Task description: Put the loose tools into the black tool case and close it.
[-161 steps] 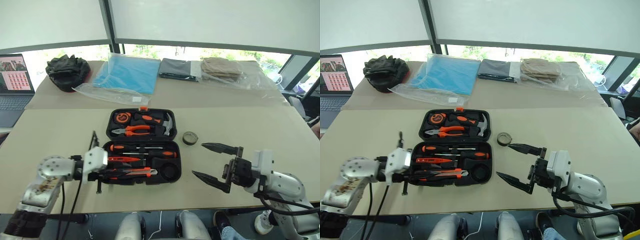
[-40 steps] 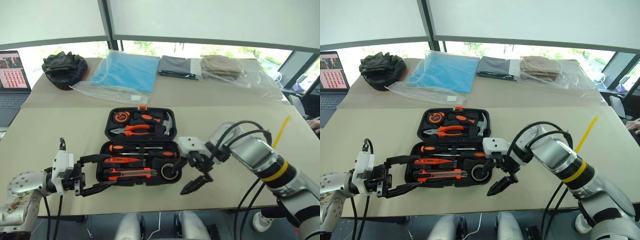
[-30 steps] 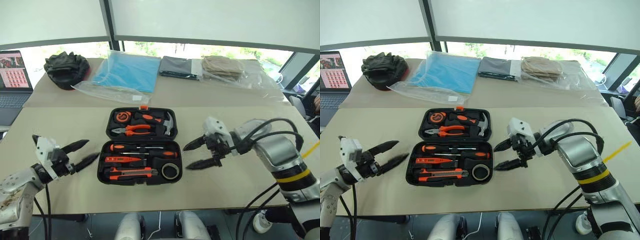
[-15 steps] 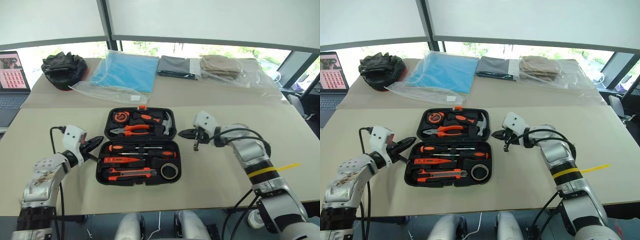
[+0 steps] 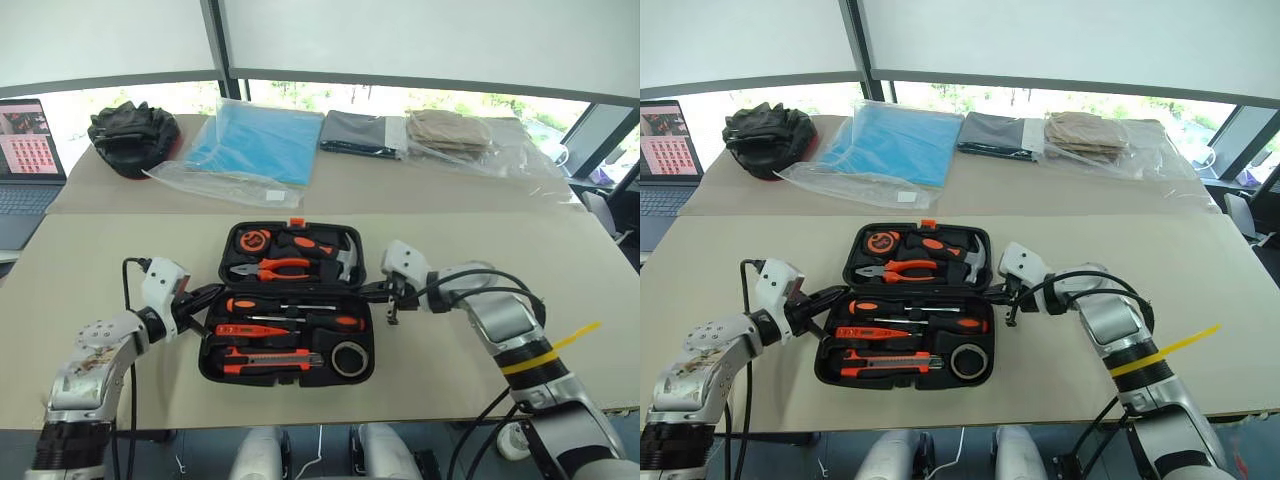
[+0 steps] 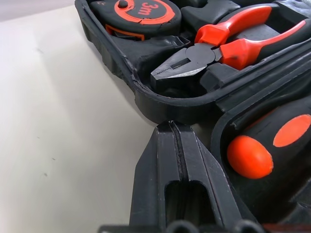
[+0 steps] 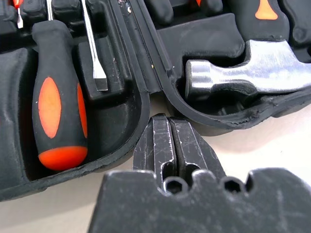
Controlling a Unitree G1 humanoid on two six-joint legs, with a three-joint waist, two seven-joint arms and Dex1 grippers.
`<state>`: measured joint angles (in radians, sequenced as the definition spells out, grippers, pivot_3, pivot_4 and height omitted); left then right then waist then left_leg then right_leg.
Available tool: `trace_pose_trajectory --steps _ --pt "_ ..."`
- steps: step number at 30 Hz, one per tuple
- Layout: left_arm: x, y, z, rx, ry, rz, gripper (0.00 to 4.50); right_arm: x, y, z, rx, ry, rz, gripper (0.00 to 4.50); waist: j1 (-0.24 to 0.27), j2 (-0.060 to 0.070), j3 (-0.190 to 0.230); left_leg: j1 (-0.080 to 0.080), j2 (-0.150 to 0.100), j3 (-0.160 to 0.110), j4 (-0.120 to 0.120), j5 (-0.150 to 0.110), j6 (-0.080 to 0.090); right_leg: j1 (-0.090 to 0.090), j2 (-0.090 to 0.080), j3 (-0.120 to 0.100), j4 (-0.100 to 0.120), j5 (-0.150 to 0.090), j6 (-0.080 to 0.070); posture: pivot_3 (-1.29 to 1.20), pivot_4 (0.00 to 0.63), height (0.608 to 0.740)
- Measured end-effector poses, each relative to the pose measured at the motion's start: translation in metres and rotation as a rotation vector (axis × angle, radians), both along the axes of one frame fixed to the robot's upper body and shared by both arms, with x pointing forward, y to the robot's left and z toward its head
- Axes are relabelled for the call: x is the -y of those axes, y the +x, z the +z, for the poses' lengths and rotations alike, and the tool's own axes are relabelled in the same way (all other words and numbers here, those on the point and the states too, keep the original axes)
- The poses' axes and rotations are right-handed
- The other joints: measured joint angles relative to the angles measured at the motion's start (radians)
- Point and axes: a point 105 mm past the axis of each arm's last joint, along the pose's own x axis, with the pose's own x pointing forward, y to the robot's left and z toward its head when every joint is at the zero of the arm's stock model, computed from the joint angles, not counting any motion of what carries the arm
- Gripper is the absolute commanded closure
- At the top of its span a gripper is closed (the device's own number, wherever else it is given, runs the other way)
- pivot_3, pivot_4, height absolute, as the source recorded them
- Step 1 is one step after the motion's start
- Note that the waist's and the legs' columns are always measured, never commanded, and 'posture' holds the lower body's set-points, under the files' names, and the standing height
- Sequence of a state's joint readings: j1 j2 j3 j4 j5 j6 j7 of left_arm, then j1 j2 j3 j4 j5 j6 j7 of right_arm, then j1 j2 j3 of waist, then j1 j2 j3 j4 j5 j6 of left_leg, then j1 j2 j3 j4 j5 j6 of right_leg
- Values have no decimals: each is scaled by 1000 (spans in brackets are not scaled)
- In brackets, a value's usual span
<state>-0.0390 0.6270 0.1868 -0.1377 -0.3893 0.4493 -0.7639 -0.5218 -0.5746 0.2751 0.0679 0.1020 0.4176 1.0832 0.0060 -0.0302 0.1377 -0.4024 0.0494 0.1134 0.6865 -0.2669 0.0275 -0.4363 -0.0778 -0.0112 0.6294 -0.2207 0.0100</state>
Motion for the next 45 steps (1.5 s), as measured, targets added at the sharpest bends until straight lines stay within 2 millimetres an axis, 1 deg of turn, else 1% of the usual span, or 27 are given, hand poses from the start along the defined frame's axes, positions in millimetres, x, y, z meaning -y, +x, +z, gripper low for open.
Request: trace_pose_trajectory --steps 1,3,4,5,6,7,9,11,13,14,15,17,19,21,24,28,29,30,33,35,36,38,39,41,42,43,45 --pt "-1 -3 -2 -12 -6 2 4244 5 1 -1 -1 -15 -12 4483 0 0 0 0 0 0 0 0 0 0 0 0 0 0 0 0 150 740" --pt "-7 -4 -3 -46 18 22 3771 15 3 1 4 -29 -39 3909 0 0 0 0 0 0 0 0 -1 0 1 0 1 0 0 0 150 740" --pt "-13 -6 -5 -74 46 30 3385 19 4 3 -1 -26 -50 3707 -1 0 0 1 0 0 0 1 -1 0 1 0 2 0 0 0 150 740" --pt "-22 -11 -5 -118 69 34 3123 23 2 8 -29 -8 -62 3457 -2 0 0 1 0 0 0 1 -1 0 1 0 2 0 -1 0 150 740" --pt "-28 -15 -3 -141 80 36 2728 29 1 13 -43 -1 -71 3042 -5 0 0 1 0 0 0 1 -1 -1 1 0 3 0 -1 0 150 740" --pt "-34 -16 0 -152 75 45 2462 34 1 17 -50 5 -88 2760 -6 0 1 3 1 0 0 1 -1 0 1 0 3 0 -1 0 150 740" --pt "-42 -19 5 -227 37 65 1601 38 -2 28 -102 56 -126 1964 -8 -1 1 2 1 -1 0 1 -2 0 2 0 3 0 -2 0 150 740" --pt "-47 -18 20 -280 -4 83 967 34 -2 37 -151 78 -162 1402 -12 -1 1 2 1 -1 0 2 -2 -1 1 0 5 0 -2 0 150 740" --pt "-45 -11 39 -300 -32 86 195 35 7 46 -208 51 -271 616 -16 -1 2 2 0 -1 0 3 -2 -1 1 1 5 0 -2 0 150 740" --pt "-42 -8 47 -309 -36 95 0 36 12 52 -227 42 -327 290 -15 -1 2 2 0 -1 0 4 -2 -1 1 1 5 0 -1 0 150 740" --pt "-41 -5 52 -311 -35 105 0 35 16 57 -231 40 -354 44 -16 -1 2 2 -1 -1 0 4 -2 -1 1 1 5 0 -1 0 150 740" --pt "-37 1 54 -333 -53 121 0 28 19 63 -292 67 -395 44 -17 -1 2 2 -1 -2 0 4 -2 0 1 0 5 0 -1 0 150 740" --pt "-31 15 55 -347 -89 160 0 12 25 61 -381 94 -435 44 -18 -2 2 1 -1 -2 0 4 -3 -1 2 0 6 1 -2 0 150 740" --pt "-26 22 52 -370 -94 191 0 0 30 57 -426 99 -462 44 -19 -2 2 -1 -1 -2 0 5 -3 -3 2 0 5 1 -2 0 150 740" --pt "-21 24 45 -402 -106 209 0 4 39 49 -460 82 -540 44 -19 -2 2 -3 -1 -2 0 4 -3 -4 1 0 5 1 -1 0 150 740" --pt "-16 26 37 -430 -105 231 0 2 45 37 -481 49 -587 44 -20 -2 2 -6 -1 -2 0 5 -3 -4 1 0 4 2 0 0 150 740" --pt "-16 27 36 -433 -101 243 0 2 46 35 -481 35 -596 549 -20 -2 2 -6 -1 -2 0 5 -3 -4 1 0 4 2 0 0 150 740" --pt "-18 27 35 -437 -96 254 0 2 46 32 -484 26 -603 643 -20 -2 2 -6 -1 -2 0 5 -3 -4 1 0 4 2 0 0 150 740" --pt "-15 29 31 -447 -114 259 0 -4 47 30 -489 20 -598 1669 -20 -2 2 -5 -2 -2 0 5 -3 -3 1 0 3 2 0 0 150 740" --pt "-14 29 30 -450 -116 255 534 -8 47 29 -481 16 -585 2301 -20 -2 2 -4 -2 -2 0 4 -3 -3 1 0 3 2 0 0 150 740" --pt "-13 29 30 -450 -117 253 685 -10 48 29 -480 12 -580 2608 -20 -2 2 -3 -2 -2 0 4 -3 -2 1 0 3 2 0 0 150 740" --pt "-12 29 31 -447 -118 249 1427 -13 49 30 -471 7 -577 3311 -20 -2 2 -1 -2 -2 0 4 -3 -1 1 0 2 2 0 0 150 740" --pt "-12 29 30 -447 -119 248 1690 -14 49 30 -471 9 -575 3558 -20 -2 1 0 -2 -2 0 4 -3 0 1 0 2 2 0 0 150 740" --pt "-11 30 30 -445 -125 247 2411 -16 51 29 -474 18 -584 4280 -20 -2 1 5 -2 -2 0 5 -3 4 1 0 3 3 -1 0 150 740" --pt "-10 30 29 -445 -130 246 2850 -16 52 29 -478 25 -594 4500 -20 -2 1 8 -1 -2 0 5 -3 8 1 0 3 3 -1 0 150 740" --pt "-8 30 28 -447 -139 245 3157 -14 53 28 -483 31 -606 4500 -19 -2 1 12 -2 -2 0 5 -3 12 1 0 3 3 -1 0 150 740" --pt "-6 32 28 -439 -159 241 3825 -13 54 27 -482 30 -619 4500 -18 -2 1 14 -1 -3 0 6 -3 14 0 0 2 3 -1 0 150 740"
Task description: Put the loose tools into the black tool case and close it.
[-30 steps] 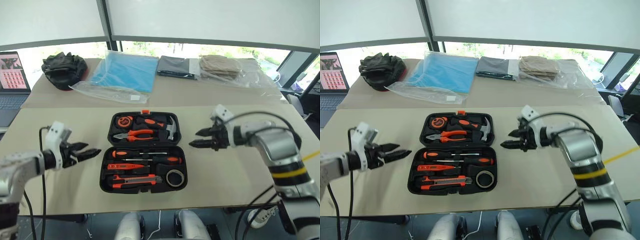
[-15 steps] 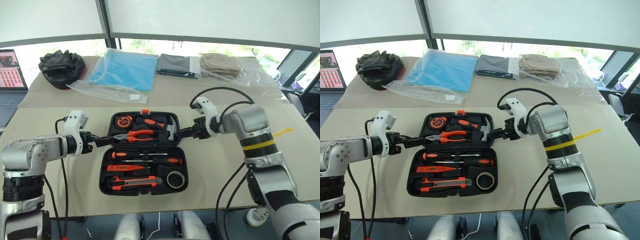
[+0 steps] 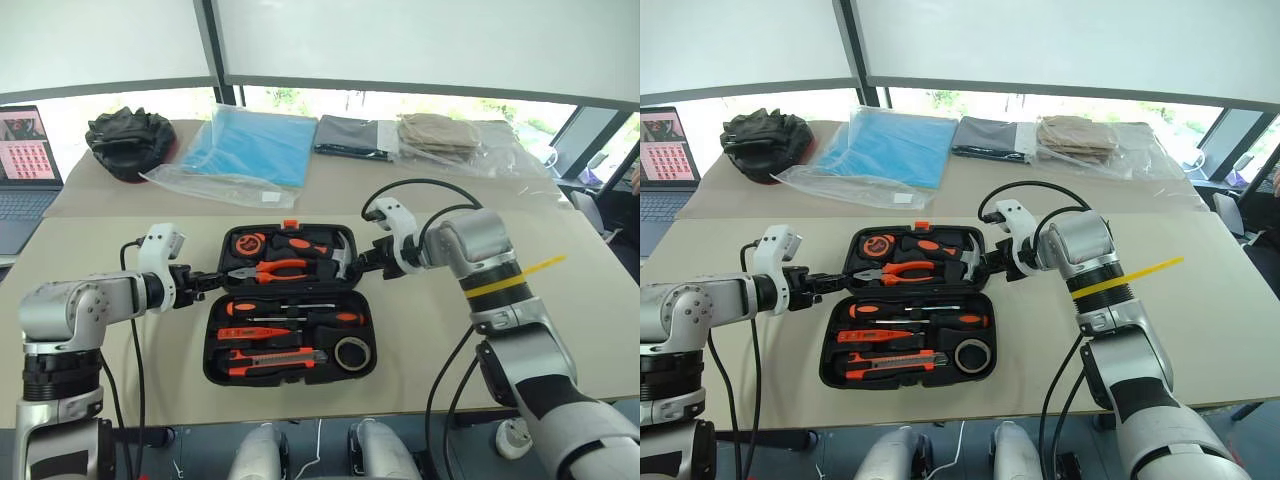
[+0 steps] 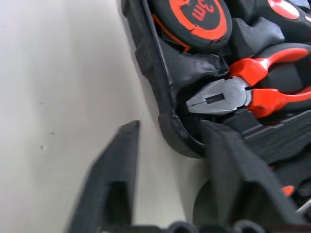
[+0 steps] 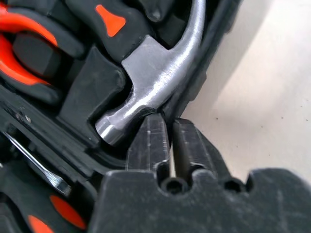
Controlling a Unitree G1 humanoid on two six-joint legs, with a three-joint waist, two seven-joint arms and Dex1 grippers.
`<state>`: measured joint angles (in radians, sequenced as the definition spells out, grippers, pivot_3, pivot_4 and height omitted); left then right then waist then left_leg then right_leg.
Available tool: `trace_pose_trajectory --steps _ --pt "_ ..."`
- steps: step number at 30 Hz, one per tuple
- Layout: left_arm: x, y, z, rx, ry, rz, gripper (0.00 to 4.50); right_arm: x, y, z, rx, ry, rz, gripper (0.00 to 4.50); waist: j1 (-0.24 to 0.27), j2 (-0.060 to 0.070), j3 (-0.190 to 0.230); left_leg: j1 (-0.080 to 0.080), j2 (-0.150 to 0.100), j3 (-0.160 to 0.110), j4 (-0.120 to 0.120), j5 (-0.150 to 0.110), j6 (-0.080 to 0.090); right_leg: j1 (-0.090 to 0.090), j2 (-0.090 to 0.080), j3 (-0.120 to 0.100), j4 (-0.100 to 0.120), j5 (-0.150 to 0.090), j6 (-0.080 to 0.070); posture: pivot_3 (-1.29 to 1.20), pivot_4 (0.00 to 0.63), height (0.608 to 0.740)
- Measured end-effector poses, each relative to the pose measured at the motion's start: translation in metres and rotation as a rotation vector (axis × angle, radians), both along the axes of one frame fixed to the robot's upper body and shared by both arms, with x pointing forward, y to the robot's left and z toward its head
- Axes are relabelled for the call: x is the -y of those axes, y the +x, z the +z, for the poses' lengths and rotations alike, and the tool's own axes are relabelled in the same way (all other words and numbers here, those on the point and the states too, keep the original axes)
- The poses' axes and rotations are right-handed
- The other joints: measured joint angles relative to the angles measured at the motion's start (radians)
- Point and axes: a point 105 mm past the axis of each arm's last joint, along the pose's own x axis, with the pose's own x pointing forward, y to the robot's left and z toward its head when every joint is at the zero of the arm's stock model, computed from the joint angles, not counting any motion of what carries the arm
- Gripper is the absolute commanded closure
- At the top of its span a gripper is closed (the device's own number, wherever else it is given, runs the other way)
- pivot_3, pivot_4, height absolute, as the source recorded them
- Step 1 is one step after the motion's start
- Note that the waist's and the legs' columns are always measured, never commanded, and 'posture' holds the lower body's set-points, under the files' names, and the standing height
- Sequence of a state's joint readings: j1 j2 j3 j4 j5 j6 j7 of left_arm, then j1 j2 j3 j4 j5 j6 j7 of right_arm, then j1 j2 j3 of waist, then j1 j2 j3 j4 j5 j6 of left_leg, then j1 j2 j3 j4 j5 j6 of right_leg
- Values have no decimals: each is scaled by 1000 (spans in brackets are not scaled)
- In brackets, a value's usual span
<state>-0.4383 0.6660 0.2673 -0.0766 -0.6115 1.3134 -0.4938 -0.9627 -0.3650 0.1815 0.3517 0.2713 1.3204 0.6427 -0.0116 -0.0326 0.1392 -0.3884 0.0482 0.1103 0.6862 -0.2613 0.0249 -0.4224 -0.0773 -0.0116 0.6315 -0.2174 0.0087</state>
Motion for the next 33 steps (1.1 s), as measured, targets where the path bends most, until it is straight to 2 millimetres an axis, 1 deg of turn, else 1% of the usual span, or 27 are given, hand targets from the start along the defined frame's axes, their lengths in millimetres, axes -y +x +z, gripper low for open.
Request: trace_pose_trajectory --steps 2,5,8,10,11,12,13,14,15,16,18,19,20,22,23,24,25,27,29,30,31,32,33 --pt "0 2 1 19 -38 14 4491 0 1 0 -1 11 -10 4500 -1 0 0 0 0 0 0 1 0 0 0 1 0 0 0 0 150 740" --pt "-2 0 1 21 -90 35 4491 1 2 1 6 57 -33 4500 -2 0 0 -1 0 0 0 1 0 -1 0 1 1 1 0 0 150 740" --pt "-3 -3 1 76 -110 39 4491 0 1 3 67 123 -6 4500 -3 0 0 -4 0 0 0 1 0 -4 0 1 1 1 0 0 150 740" --pt "-3 -4 4 161 -120 21 4491 3 0 9 142 154 30 4500 -2 0 1 -11 0 0 0 1 0 -12 0 1 1 1 0 0 150 740" --pt "-3 -4 9 249 -124 2 4491 6 -2 16 218 183 61 4500 -1 0 1 -19 0 0 0 2 -1 -19 0 1 1 2 0 0 150 740" --pt "-3 -5 12 295 -128 -6 4491 8 -4 19 256 199 76 4500 0 0 1 -22 0 0 0 2 -2 -22 0 0 1 3 0 0 150 740" --pt "-2 -5 16 350 -132 -17 4491 10 -5 24 305 209 96 4500 0 0 1 -24 0 0 0 6 -8 -23 0 0 1 3 0 0 150 740" --pt "-3 -8 22 425 -118 -40 4491 12 -8 31 418 210 151 4500 0 0 1 -28 0 1 0 7 -10 -26 0 -1 -1 3 0 0 150 740" --pt "-2 -15 27 508 -77 -84 4491 16 -15 38 596 176 252 4500 0 0 1 -29 -1 1 -3 7 -9 -27 0 -1 -1 3 1 0 150 740" --pt "-3 -22 27 559 -24 -127 4491 19 -23 39 714 133 335 4500 0 0 1 -28 -2 1 -4 6 -9 -27 0 0 -2 3 1 0 150 740" --pt "-3 -30 24 618 69 -194 4491 22 -33 37 836 66 444 4500 -1 0 1 -28 -2 3 -6 6 -8 -27 -1 1 -4 2 2 0 150 740" --pt "-3 -38 20 688 197 -268 4491 23 -40 32 915 22 504 4500 -3 0 1 -28 -2 3 -6 5 -8 -27 0 1 -6 2 2 0 150 740" --pt "-3 -47 15 758 302 -340 4491 27 -47 24 974 -15 549 4500 -4 0 1 -28 -1 5 -7 3 -8 -27 0 1 -7 2 2 0 150 740" --pt "-3 -54 14 845 401 -392 4491 28 -53 22 1066 -58 591 4500 -4 0 1 -27 0 6 -6 3 -7 -27 -1 1 -7 2 2 0 150 740" --pt "-3 -55 12 868 429 -402 4491 29 -54 21 1098 -79 608 4500 -3 0 1 -27 0 6 -6 1 -4 -27 -1 1 -8 2 2 0 150 740" --pt "-4 -59 7 892 471 -423 4491 30 -57 19 1137 -108 625 4500 -2 0 1 -26 0 6 -6 -3 3 -26 -1 1 -9 2 2 0 150 740" --pt "-4 -63 4 916 509 -447 4491 31 -61 15 1167 -132 639 4500 -2 0 1 -23 0 6 -5 -3 3 -24 -1 1 -9 2 2 0 150 740" --pt "-4 -75 -5 946 567 -500 4491 35 -70 5 1219 -178 678 4500 -2 1 0 -14 1 7 -6 -4 3 -15 -1 1 -9 0 1 0 150 740" --pt "-4 -87 -13 947 576 -537 3843 39 -79 -2 1229 -196 712 3686 -2 2 0 -4 2 8 -7 -6 4 -6 -3 2 -9 -3 2 0 150 740" --pt "-6 -93 -21 914 579 -558 3655 43 -84 -8 1205 -204 726 3500 -2 2 0 2 2 8 -7 -7 4 -1 -3 2 -9 -4 2 0 150 740" --pt "-14 -101 -35 837 579 -578 3361 50 -86 -16 1167 -224 735 3145 -2 2 0 4 2 8 -7 -8 4 1 -4 2 -8 -6 2 0 150 740" --pt "-22 -111 -49 757 573 -587 2930 60 -90 -26 1114 -250 735 2795 -2 1 0 4 2 8 -7 -8 4 0 -4 2 -8 -6 2 0 150 740" --pt "-25 -116 -55 724 560 -585 2585 67 -91 -34 1077 -268 731 2455 -1 1 1 3 2 8 -6 -8 4 -1 -4 1 -7 -6 2 0 150 740"
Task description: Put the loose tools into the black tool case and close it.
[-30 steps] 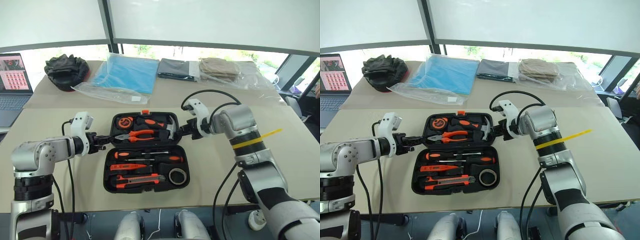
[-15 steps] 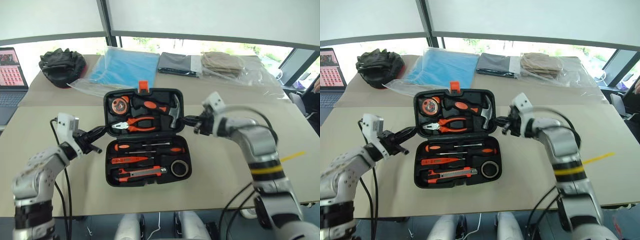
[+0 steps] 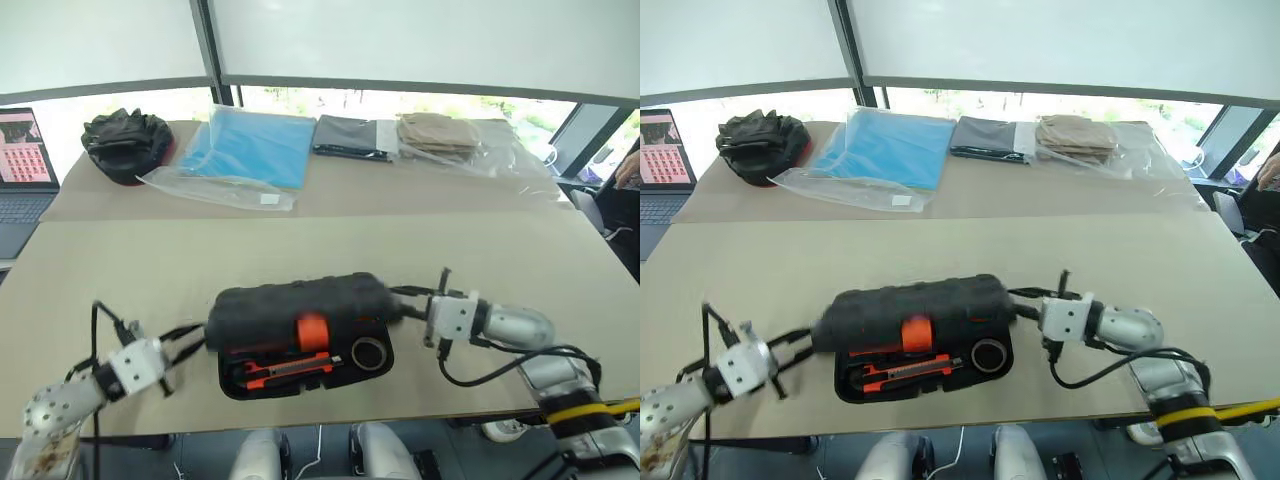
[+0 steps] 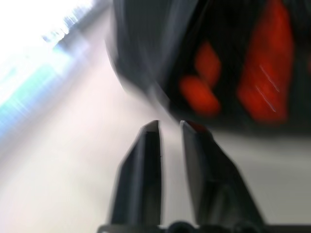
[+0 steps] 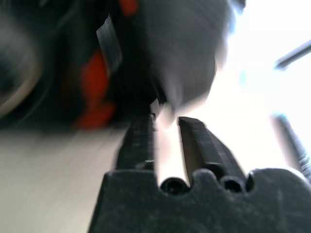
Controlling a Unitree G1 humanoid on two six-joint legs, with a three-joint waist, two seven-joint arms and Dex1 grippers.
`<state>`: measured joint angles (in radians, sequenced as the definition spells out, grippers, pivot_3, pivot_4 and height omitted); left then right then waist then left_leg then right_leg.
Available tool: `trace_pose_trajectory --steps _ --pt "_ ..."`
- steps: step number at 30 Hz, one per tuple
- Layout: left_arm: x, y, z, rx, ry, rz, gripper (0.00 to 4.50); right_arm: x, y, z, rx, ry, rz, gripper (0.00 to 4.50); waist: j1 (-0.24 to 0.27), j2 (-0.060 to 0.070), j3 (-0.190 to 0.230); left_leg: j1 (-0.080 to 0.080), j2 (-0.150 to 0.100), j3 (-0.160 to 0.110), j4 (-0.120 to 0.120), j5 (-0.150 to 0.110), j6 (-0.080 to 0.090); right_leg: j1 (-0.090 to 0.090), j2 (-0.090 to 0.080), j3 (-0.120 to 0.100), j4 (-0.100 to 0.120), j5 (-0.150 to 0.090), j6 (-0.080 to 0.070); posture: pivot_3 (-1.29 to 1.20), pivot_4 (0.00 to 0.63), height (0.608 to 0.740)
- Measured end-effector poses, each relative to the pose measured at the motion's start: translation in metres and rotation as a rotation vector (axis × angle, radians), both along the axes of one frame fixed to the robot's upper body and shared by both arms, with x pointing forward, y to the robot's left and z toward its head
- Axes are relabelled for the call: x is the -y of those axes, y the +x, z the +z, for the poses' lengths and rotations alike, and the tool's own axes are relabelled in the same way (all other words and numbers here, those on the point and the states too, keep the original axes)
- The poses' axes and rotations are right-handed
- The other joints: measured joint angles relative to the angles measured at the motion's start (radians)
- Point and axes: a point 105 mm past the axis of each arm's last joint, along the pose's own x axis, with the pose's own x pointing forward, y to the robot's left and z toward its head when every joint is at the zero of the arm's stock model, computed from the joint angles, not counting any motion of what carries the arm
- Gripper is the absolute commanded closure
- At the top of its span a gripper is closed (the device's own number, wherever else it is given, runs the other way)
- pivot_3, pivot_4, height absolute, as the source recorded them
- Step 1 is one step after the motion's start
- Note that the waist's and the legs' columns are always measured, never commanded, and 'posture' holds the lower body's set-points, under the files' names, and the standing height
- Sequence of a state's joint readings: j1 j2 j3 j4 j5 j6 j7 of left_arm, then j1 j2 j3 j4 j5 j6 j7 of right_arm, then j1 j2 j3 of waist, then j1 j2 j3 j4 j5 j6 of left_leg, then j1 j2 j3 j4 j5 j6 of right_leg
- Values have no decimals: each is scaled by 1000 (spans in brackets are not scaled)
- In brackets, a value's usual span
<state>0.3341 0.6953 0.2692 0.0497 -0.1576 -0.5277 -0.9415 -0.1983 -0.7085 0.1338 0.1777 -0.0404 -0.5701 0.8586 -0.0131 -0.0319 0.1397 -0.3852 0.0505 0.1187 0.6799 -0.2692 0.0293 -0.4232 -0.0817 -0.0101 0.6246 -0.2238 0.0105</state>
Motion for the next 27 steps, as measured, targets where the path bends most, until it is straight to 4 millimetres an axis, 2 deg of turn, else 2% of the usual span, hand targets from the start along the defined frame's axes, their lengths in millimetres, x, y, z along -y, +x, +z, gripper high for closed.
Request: trace_pose_trajectory --steps 1,3,6,7,10,12,16,17,21,24,27 --pt "-3 0 1 -7 12 -5 2134 6 -1 -8 -20 -20 -20 2019 4 0 0 1 0 -1 1 1 0 1 -1 -1 2 0 -1 0 150 740" --pt "-13 0 3 -30 60 -13 1509 9 -1 -7 -3 -19 -30 1410 2 1 0 2 0 0 1 2 -1 0 0 0 3 -3 -5 0 150 740" --pt "-24 1 4 -55 61 18 1509 22 -5 -7 -15 -30 -64 1410 1 3 -1 4 0 0 0 2 -1 1 0 1 5 -3 -5 0 150 740" --pt "-28 3 5 -72 22 48 1446 33 -9 -11 -68 -31 -100 1638 0 3 -1 4 1 0 0 2 -1 1 0 1 6 -1 -2 0 150 740" --pt "-33 15 6 -115 -55 109 2205 44 -24 -11 -189 3 -130 2548 3 4 -1 4 1 -2 0 3 -2 1 2 0 7 -1 -3 0 150 740" --pt "-34 28 9 -136 -89 137 2931 42 -42 -12 -301 27 -109 3242 12 4 -1 3 2 -3 1 3 -3 2 3 0 7 -1 -3 0 150 740" --pt "-18 61 24 -138 -152 122 4237 25 -81 -16 -508 16 -31 4467 25 2 -2 2 1 -4 2 3 -3 1 3 0 6 -1 -1 0 150 740" --pt "-14 69 28 -136 -165 119 4474 19 -87 -16 -539 11 -13 4500 25 2 -2 1 1 -4 2 3 -3 1 3 0 6 0 -1 0 150 740" --pt "11 91 34 -181 -182 68 4474 -5 -103 -22 -639 0 32 4500 20 1 -2 1 0 -3 2 3 -3 1 3 1 5 0 0 0 150 740" --pt "27 87 16 -336 -143 -9 4474 -20 -95 -26 -643 13 25 4500 13 0 -1 0 -1 -3 2 3 -3 -1 5 1 4 0 0 0 150 740" --pt "33 88 15 -368 -137 -39 4474 -32 -80 -24 -615 38 3 4500 16 -1 -1 -1 -1 -4 2 3 -3 -1 5 1 5 -1 -1 0 150 740"
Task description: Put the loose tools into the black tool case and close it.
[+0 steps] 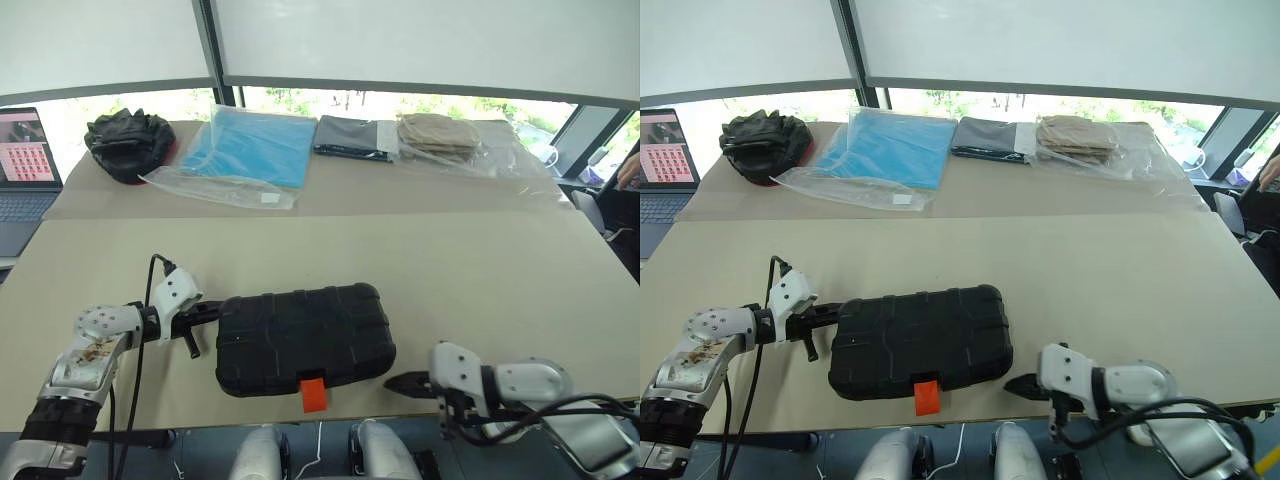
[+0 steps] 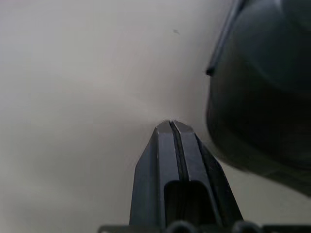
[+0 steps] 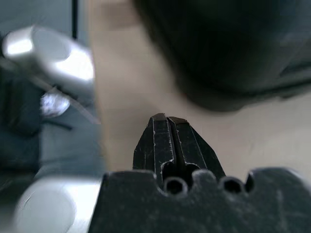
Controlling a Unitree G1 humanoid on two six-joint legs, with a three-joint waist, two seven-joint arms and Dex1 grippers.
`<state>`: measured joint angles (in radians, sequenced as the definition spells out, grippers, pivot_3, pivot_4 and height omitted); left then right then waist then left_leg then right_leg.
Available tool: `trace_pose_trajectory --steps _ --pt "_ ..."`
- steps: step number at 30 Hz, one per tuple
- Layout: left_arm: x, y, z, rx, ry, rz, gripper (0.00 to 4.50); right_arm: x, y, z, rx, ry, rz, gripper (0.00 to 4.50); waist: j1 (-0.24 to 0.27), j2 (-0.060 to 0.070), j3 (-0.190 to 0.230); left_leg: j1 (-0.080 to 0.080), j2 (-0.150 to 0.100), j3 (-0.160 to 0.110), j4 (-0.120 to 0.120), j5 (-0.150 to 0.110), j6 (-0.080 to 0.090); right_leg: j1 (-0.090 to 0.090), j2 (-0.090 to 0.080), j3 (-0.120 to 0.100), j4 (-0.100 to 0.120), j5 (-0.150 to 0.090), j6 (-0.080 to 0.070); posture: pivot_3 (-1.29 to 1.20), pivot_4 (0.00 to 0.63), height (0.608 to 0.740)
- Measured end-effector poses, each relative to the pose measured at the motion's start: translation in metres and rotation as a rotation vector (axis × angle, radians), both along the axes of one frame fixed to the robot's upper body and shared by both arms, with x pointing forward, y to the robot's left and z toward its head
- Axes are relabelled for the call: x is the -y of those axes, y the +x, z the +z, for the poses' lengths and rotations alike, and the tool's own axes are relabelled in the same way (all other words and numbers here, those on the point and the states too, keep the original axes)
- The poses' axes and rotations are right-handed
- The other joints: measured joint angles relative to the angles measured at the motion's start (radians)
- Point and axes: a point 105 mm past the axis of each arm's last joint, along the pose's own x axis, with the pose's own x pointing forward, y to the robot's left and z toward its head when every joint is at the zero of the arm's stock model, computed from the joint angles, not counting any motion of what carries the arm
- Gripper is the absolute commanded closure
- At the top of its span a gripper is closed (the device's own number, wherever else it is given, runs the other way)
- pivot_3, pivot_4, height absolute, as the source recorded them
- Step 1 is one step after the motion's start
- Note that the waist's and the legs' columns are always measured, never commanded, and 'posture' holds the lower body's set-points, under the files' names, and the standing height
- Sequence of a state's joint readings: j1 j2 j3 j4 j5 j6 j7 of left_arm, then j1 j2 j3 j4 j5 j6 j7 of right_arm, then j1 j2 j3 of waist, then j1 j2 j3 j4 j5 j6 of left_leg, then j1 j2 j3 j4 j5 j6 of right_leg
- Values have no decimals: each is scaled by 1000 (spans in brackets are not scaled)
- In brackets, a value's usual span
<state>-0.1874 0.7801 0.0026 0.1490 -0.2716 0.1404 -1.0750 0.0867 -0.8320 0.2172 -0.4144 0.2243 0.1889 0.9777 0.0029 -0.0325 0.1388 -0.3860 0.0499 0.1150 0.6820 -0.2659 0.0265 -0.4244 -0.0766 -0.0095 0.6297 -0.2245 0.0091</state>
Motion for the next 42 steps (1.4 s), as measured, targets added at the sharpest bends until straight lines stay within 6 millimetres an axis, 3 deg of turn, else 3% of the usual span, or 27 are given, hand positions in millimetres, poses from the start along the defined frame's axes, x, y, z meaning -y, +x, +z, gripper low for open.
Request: trace_pose_trajectory --steps 3,9,12,18,21,25,30,35,42 --pt "-1 1 0 -9 -2 4 4474 -5 16 2 21 14 -40 4500 -2 0 0 0 0 0 0 0 0 0 0 0 0 0 0 0 150 740" --pt "-5 -12 -2 -9 -25 58 4474 -17 77 16 168 13 -102 4500 -20 0 1 -1 0 1 1 0 0 -1 -1 1 0 1 0 0 150 740" --pt "-9 -25 -4 -19 -77 125 4474 -24 111 33 250 37 -140 4500 -23 0 1 -1 1 0 0 0 0 -2 -1 1 1 1 0 0 150 740" --pt "-8 -40 -1 -14 -159 219 4474 -27 136 40 298 51 -156 4500 -8 0 1 -4 1 0 -1 -1 0 -3 -2 -1 0 1 0 0 150 740" --pt "-14 -28 11 65 -183 296 4474 -23 133 36 277 42 -143 4500 -1 -1 1 -4 0 -1 -1 0 0 -2 -2 -2 0 1 0 0 150 740" --pt "-22 -10 49 186 -248 332 4474 -9 113 31 209 40 -110 4500 5 -1 1 -3 0 -2 -1 0 0 -1 -2 -2 0 1 0 0 150 740" --pt "9 -12 73 119 -276 116 4474 -1 66 36 66 51 -28 4500 5 -1 2 -3 0 -2 -1 -1 1 0 -2 -2 -1 1 1 0 150 740" --pt "49 -15 71 35 -233 -77 4474 -17 33 39 -28 70 51 4500 -1 -1 2 -2 0 -2 -1 0 0 0 0 -1 0 1 0 0 150 740" --pt "74 -20 52 -26 -191 -199 4474 -39 33 42 -30 90 87 4500 -2 -1 2 -2 -1 -2 0 0 0 -1 1 0 0 1 0 0 150 740"
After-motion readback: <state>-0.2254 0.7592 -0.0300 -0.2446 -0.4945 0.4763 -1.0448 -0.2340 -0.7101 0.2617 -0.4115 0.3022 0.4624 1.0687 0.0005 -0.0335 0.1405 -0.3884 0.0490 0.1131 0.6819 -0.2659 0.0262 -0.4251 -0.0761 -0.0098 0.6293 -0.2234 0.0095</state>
